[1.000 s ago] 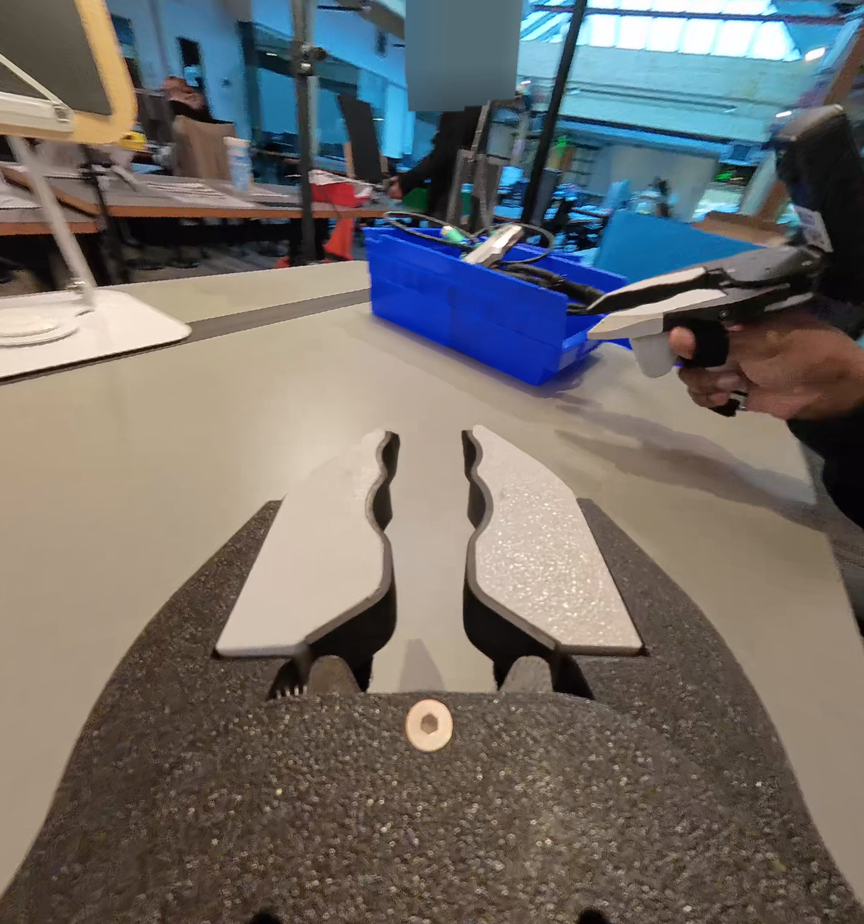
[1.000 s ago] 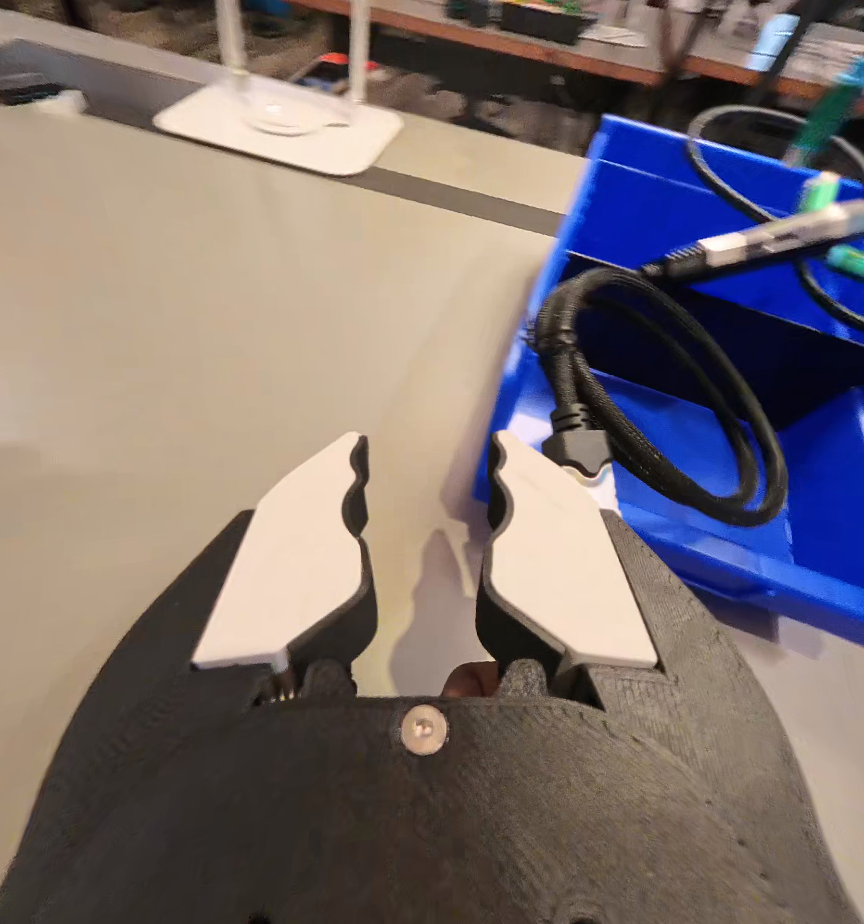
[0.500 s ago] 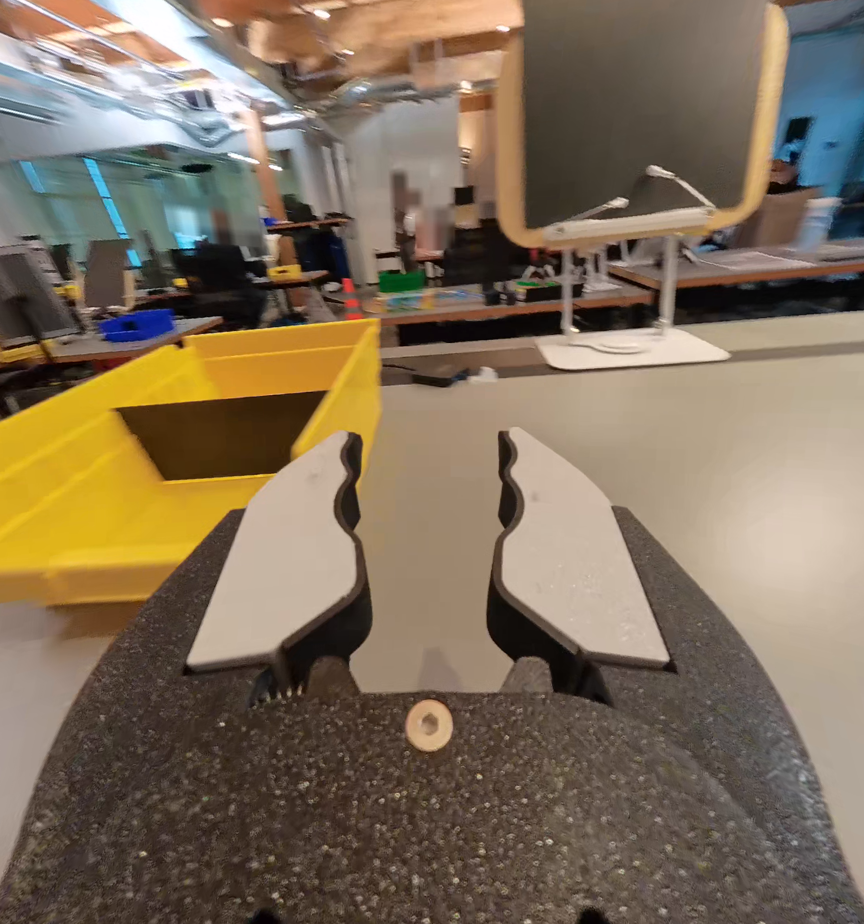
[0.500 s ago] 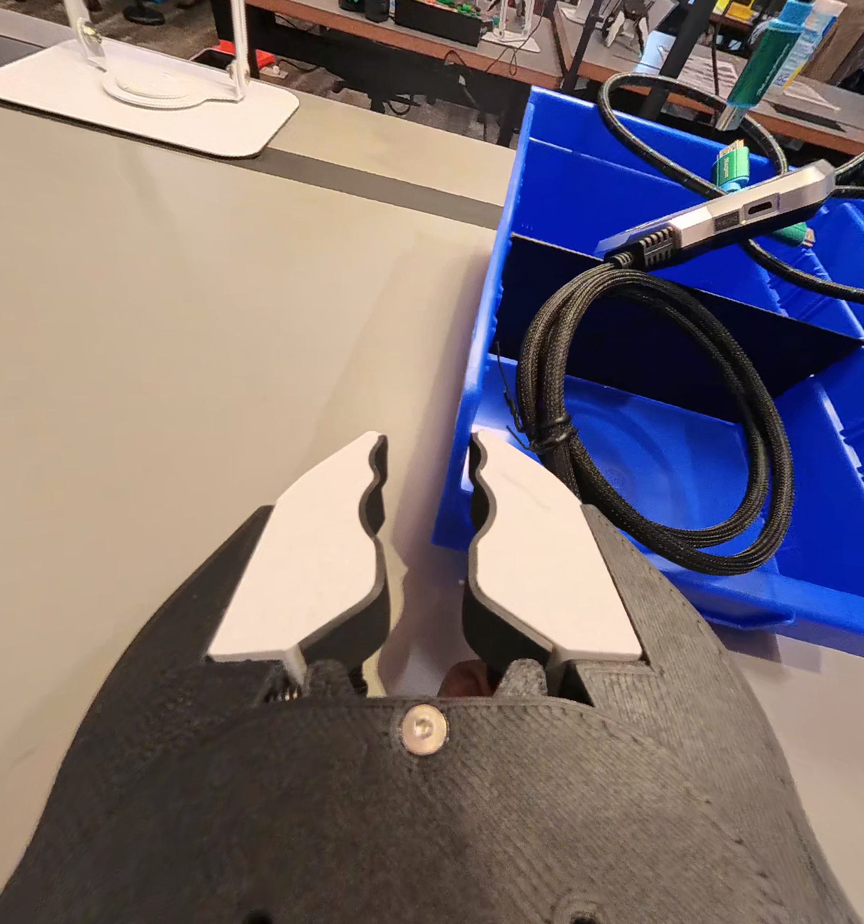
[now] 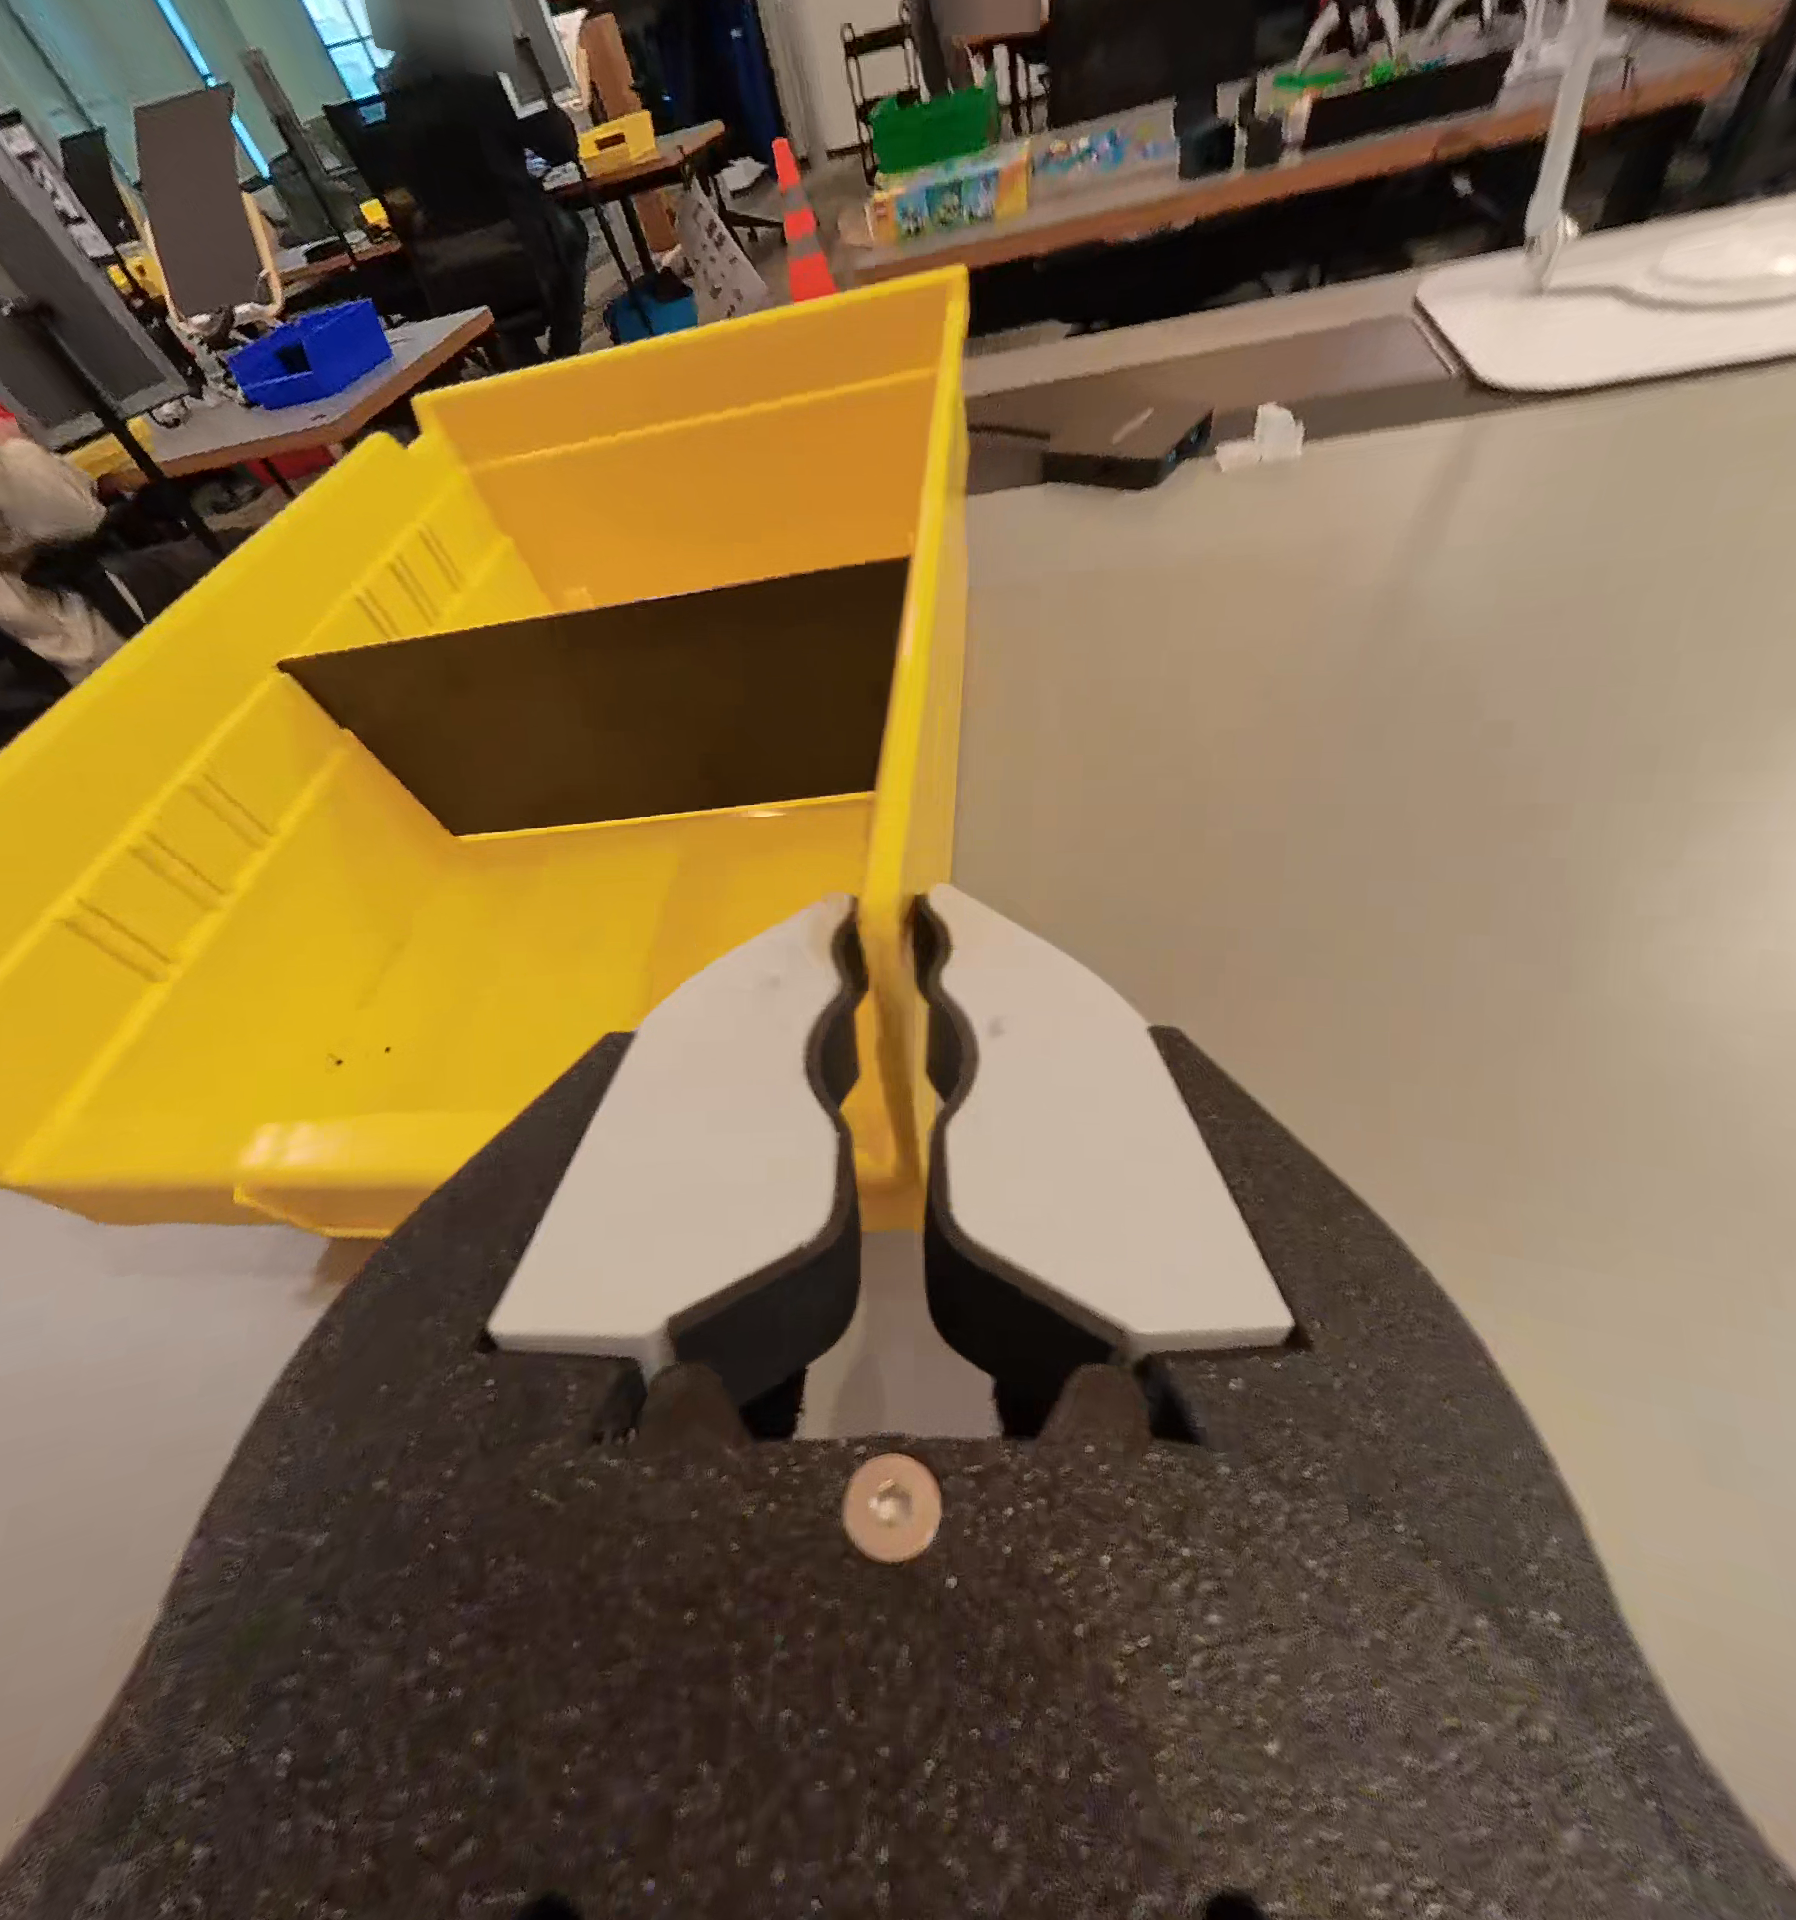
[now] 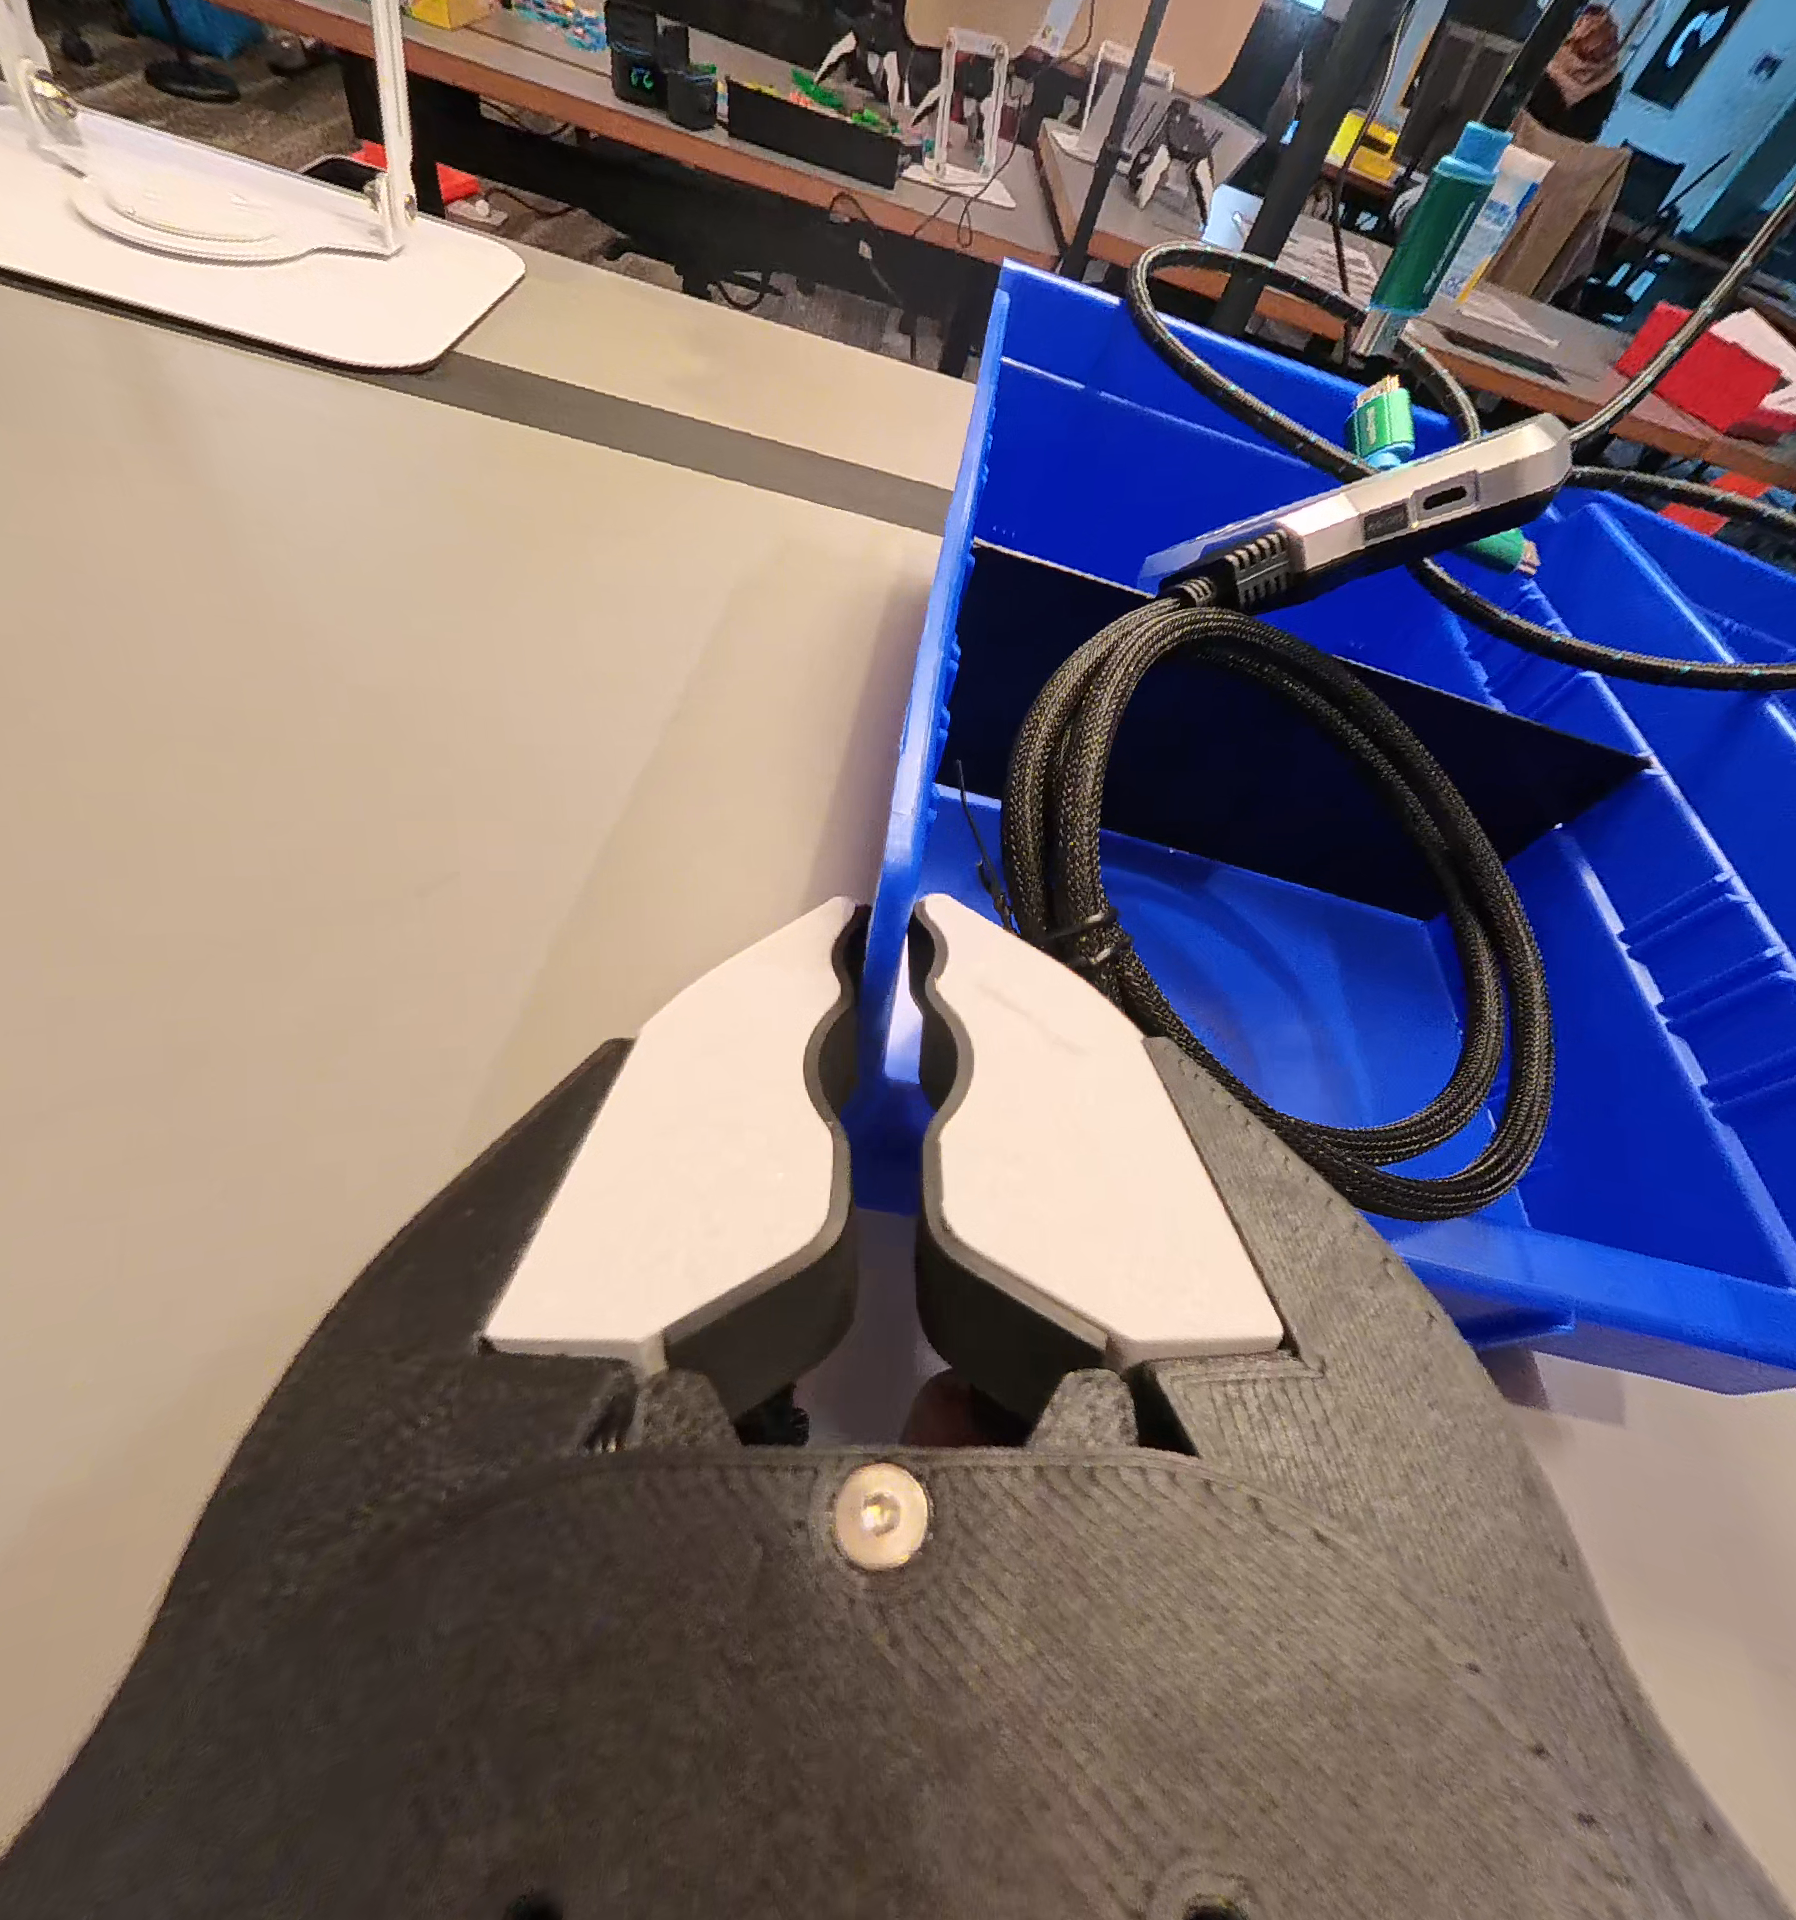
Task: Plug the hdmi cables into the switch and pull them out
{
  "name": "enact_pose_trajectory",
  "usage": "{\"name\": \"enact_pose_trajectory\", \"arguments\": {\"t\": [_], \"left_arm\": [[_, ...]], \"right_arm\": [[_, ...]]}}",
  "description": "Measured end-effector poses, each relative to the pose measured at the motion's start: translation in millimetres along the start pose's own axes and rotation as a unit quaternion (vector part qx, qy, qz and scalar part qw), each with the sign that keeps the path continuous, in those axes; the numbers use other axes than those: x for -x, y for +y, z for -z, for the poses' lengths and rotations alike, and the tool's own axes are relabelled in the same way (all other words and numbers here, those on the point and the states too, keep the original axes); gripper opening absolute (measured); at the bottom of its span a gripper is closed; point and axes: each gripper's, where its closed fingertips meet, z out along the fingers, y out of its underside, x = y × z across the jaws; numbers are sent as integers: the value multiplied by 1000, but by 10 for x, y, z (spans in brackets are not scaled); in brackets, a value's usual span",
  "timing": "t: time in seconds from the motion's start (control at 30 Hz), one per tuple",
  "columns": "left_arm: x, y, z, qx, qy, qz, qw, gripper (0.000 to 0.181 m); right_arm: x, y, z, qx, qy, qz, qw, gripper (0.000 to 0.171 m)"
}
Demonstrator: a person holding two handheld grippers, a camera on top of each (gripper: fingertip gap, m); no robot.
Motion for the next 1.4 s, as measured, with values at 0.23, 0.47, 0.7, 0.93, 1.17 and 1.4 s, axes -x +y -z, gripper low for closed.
{"name": "enact_pose_trajectory", "arguments": {"t": [0.23, 0.47, 0.7, 0.93, 1.17, 1.4], "left_arm": [[-85, 9, 28, -2, 30, -10, 999, 3], [-178, 25, 141, -9, 43, -33, 998, 3], [-445, 60, 425, -25, 95, -60, 993, 3], [-841, 133, 903, -49, 200, -92, 974, 3], [-1103, 251, 1431, -73, 317, -122, 938, 3], [-1219, 366, 1895, -144, 379, -191, 894, 4]], "right_arm": [[-1, 16, 44, -6, -18, 12, 1000, 6], [2, 82, 204, -9, -44, 10, 999, 4], [198, 118, 427, -18, -79, 27, 996, 4], [492, 117, 633, -38, -126, 66, 989, 4], [735, 108, 772, -56, -191, 90, 976, 4], [960, 103, 902, -67, -263, 101, 957, 5]]}}
